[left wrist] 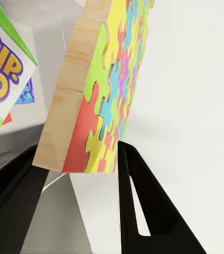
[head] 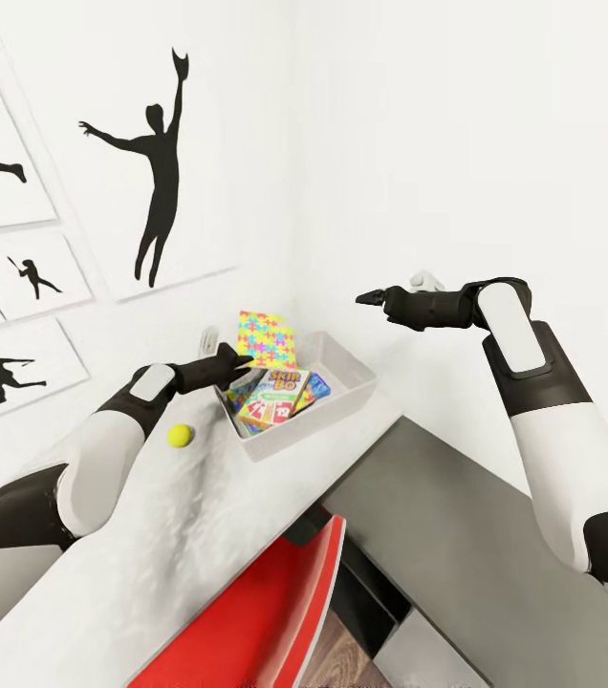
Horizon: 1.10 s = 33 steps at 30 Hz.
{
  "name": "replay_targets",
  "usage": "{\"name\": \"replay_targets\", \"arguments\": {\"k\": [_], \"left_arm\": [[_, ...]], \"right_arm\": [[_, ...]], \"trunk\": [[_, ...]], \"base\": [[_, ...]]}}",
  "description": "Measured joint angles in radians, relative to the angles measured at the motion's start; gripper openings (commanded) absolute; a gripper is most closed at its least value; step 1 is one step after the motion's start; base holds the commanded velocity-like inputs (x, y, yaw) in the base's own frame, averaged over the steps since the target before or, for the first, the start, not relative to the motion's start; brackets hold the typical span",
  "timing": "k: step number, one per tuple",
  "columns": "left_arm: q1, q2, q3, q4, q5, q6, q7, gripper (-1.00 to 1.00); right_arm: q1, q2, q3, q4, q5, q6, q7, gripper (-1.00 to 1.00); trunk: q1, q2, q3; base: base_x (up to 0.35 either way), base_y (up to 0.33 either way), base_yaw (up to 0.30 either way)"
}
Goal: Put all the toys in the child's room - the three board games (two on the bed and one on the table), the two jigsaw puzzles on the table, and the tennis ball on the table - inside the toy box on the table in the child's room.
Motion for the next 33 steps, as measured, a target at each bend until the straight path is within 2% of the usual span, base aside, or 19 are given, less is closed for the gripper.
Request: {"name": "replay_targets", "arguments": {"k": [10,33], "left_arm": [[0.0,-0.006,0.011,0.0,-0.004,-0.034,-0.001,-1.0],[0.0,-0.009,0.007,0.0,-0.004,-0.042,-0.001,-1.0]], "right_arm": [[0.0,-0.001,0.0,0.0,0.001,0.001,0.0,1.0],[0.0,0.0,0.0,-0.014,0.001,0.0,0.0,1.0]], "trunk": [[0.0,0.0,-0.016],[0.0,0.0,-0.054]], "base": [[0.0,0.0,0.0],[0.0,0.0,0.0]]}}
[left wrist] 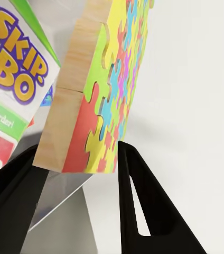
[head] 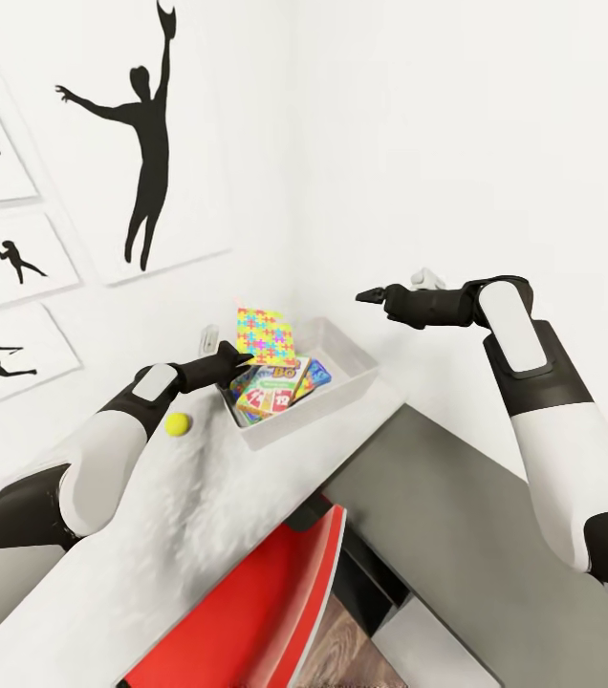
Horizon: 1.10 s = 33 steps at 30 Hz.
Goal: Put all the toys in the child's room - the three board games (two on the bed and one on the table), the two jigsaw puzzles on the table, and the tennis ball on the table - inside the toy box on the table in the child's room.
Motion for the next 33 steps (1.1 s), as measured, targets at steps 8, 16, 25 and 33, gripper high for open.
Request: {"name": "replay_targets", "arguments": {"k": [8,16,25,33], "left_arm": [[0.0,0.0,0.0,0.0,0.0,0.0,0.0,-1.0],[0.0,0.0,0.0,0.0,0.0,0.0,0.0,-1.0],[0.0,0.001,0.003,0.0,0.001,0.001,0.0,-1.0],[0.0,0.001,0.004,0.0,0.002,0.004,0.0,1.0]], "right_arm": [[0.0,0.0,0.0,0.0,0.001,0.0,0.0,1.0],[0.0,0.0,0.0,0.0,0.001,0.0,0.0,1.0],[0.0,0.0,0.001,-0.001,0.001,0.0,0.0,1.0],[0.0,0.0,0.001,-0.002,0.001,0.0,0.0,1.0]], "trunk": [[0.0,0.0,-0.013],[0.0,0.0,-0.026],[0.0,0.0,-0.041],[0.0,0.0,-0.054]], "base": [[0.0,0.0,0.0],[0.0,0.0,0.0],[0.0,0.0,0.0],[0.0,0.0,0.0]]}}
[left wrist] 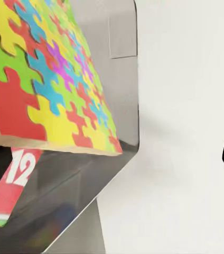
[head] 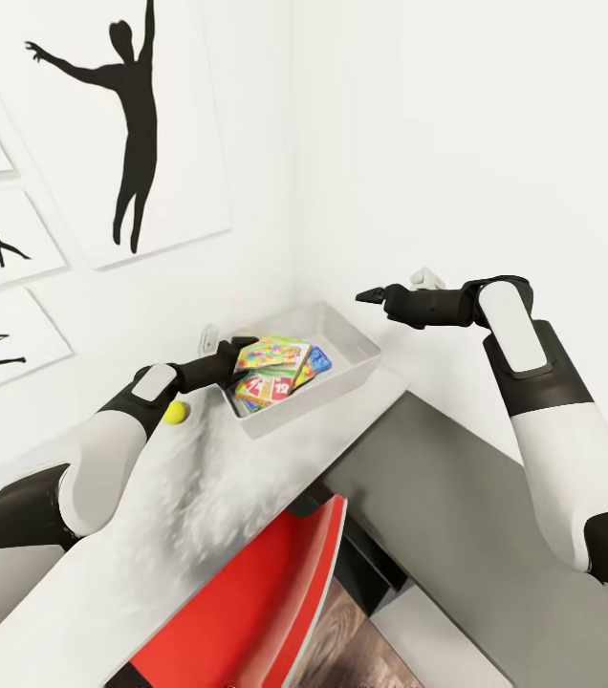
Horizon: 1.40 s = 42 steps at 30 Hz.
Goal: Put all the toys in the child's room - the three board games (two on the bed and one on the table), the two jigsaw puzzles on the table, and the tennis ball on the table - inside the toy box on the table in the child's room.
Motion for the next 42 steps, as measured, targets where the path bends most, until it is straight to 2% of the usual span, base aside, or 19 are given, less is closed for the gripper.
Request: {"name": "replay_targets", "arguments": {"k": [10,13,18,21,28,38,42], "left_arm": [[-0.001,0.003,0.0,-0.002,0.001,0.018,-0.002,1.0],[-0.01,0.004,0.001,-0.023,0.004,0.091,-0.001,1.0],[-0.014,0.001,0.002,-0.113,0.009,0.243,0.0,1.0],[-0.015,0.0,0.002,-0.137,0.01,0.28,-0.001,1.0],[-0.015,0.0,0.002,-0.149,0.029,0.299,0.0,1.0],[-0.015,0.006,-0.003,-0.159,0.034,0.301,0.004,1.0],[-0.015,0.016,-0.008,-0.181,0.032,0.324,0.006,1.0]], "right_arm": [[0.0,0.001,0.0,0.0,0.0,0.0,0.001,1.0],[0.0,0.001,0.0,0.0,0.0,0.0,0.001,1.0],[0.0,0.001,0.0,0.0,0.0,0.0,0.0,1.0],[0.0,0.001,0.0,0.0,-0.001,0.0,0.0,1.0],[0.0,0.001,0.0,0.0,0.0,0.0,0.0,1.0],[0.0,0.001,0.0,0.0,0.0,0.0,0.0,1.0],[0.0,0.001,0.0,0.0,0.0,0.0,0.0,1.0]], "trunk": [[0.0,0.0,-0.011],[0.0,0.0,-0.011],[0.0,0.0,-0.011],[0.0,0.0,-0.011],[0.0,0.0,-0.011],[0.0,0.0,-0.011],[0.0,0.0,-0.011]], "base": [[0.0,0.0,0.0],[0.0,0.0,0.0],[0.0,0.0,0.0],[0.0,0.0,0.0],[0.0,0.0,0.0],[0.0,0.0,0.0],[0.0,0.0,0.0]]}}
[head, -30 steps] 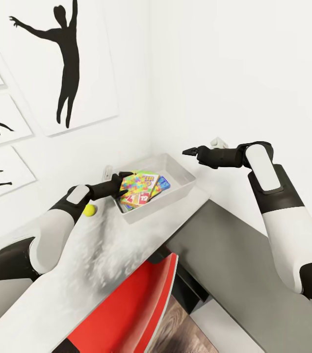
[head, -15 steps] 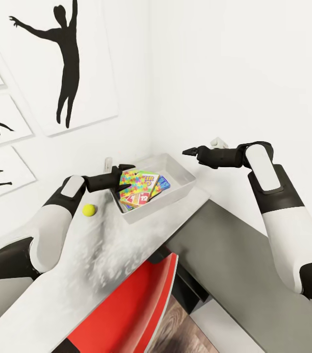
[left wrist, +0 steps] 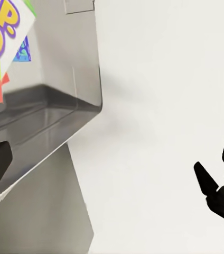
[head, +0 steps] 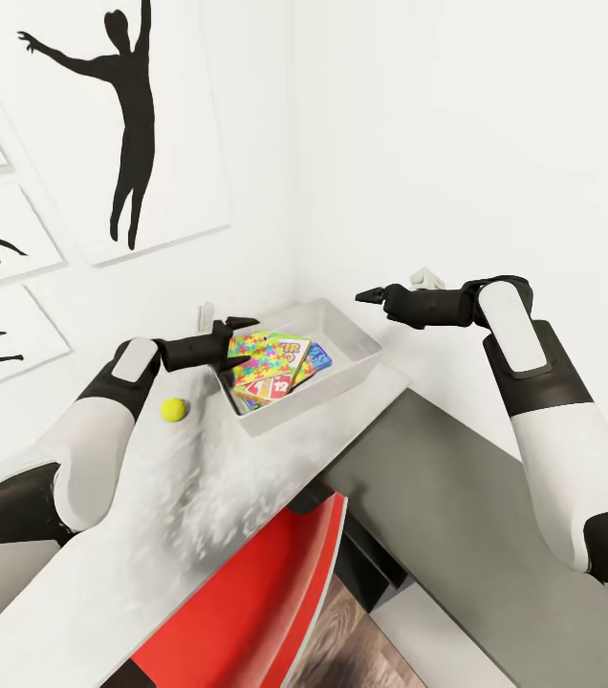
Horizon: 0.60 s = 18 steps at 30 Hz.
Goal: Put all the toys in the child's room - the three board games (two on the bed and one on the table), the two jigsaw puzzles on the table, and the tennis ball on the table - inside the toy box on the table in the child's room.
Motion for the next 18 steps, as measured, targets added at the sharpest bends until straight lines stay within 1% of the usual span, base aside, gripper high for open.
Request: {"name": "replay_targets", "arguments": {"k": [2,5,7,10,13,18], "left_arm": [[0.0,0.015,-0.003,-0.014,-0.002,0.015,0.0,1.0],[0.0,0.024,-0.009,-0.02,-0.005,0.02,-0.002,1.0],[0.0,0.034,-0.013,-0.023,-0.007,0.022,-0.004,1.0],[0.0,0.048,-0.015,-0.024,-0.007,0.022,-0.005,1.0],[0.0,0.053,-0.016,-0.024,-0.008,0.023,-0.006,1.0],[0.0,0.06,-0.021,-0.024,-0.011,0.021,-0.002,1.0]], "right_arm": [[0.0,0.0,0.0,0.0,0.0,-0.001,0.0,1.0],[0.0,0.009,0.0,0.0,0.002,0.0,-0.001,1.0],[0.0,0.021,-0.001,0.001,0.006,0.0,-0.001,1.0],[0.0,0.025,-0.001,0.002,0.008,0.0,-0.002,1.0],[0.0,0.027,-0.001,0.002,0.009,0.0,-0.002,1.0],[0.0,0.027,-0.002,0.002,0.01,0.0,-0.002,1.0]], "trunk": [[0.0,0.0,0.0],[0.0,0.0,0.0],[0.0,0.0,0.0],[0.0,0.0,0.0],[0.0,0.0,0.0],[0.0,0.0,0.0]], "base": [[0.0,0.0,0.0],[0.0,0.0,0.013],[0.0,0.0,0.08],[0.0,0.0,0.12],[0.0,0.0,0.128],[0.0,0.0,0.042]]}}
